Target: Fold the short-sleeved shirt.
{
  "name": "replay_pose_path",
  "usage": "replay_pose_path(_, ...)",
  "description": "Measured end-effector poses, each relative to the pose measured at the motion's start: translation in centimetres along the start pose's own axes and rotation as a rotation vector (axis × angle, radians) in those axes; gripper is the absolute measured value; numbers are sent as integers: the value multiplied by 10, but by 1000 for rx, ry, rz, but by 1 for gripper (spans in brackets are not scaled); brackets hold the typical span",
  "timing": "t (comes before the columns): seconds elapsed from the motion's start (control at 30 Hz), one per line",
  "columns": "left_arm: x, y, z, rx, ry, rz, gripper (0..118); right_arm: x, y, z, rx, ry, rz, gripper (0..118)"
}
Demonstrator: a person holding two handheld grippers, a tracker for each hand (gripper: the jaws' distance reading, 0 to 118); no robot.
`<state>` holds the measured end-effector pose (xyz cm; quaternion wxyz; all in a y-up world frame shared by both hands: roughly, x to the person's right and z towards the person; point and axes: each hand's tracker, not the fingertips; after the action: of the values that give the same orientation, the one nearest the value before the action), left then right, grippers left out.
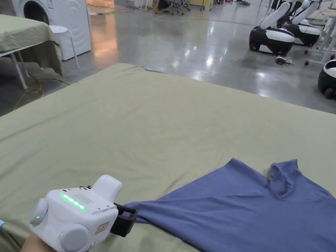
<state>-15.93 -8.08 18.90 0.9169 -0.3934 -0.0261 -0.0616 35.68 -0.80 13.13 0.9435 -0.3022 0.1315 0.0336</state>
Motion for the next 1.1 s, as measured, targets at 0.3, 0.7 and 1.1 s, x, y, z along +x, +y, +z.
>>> replay_pose_path(0.3,-5,9,-74,-88,-118,55,9,27,26,-62,-83,-90,22,1)
replay_pose_path(0.7,16,55,36,40,-101,59,9,113,78,-247,-298,-138,-30,109)
replay_pose_path(1.1,15,68,23,66,-78,30,9,105,78,-124,-44,-15,-257,1)
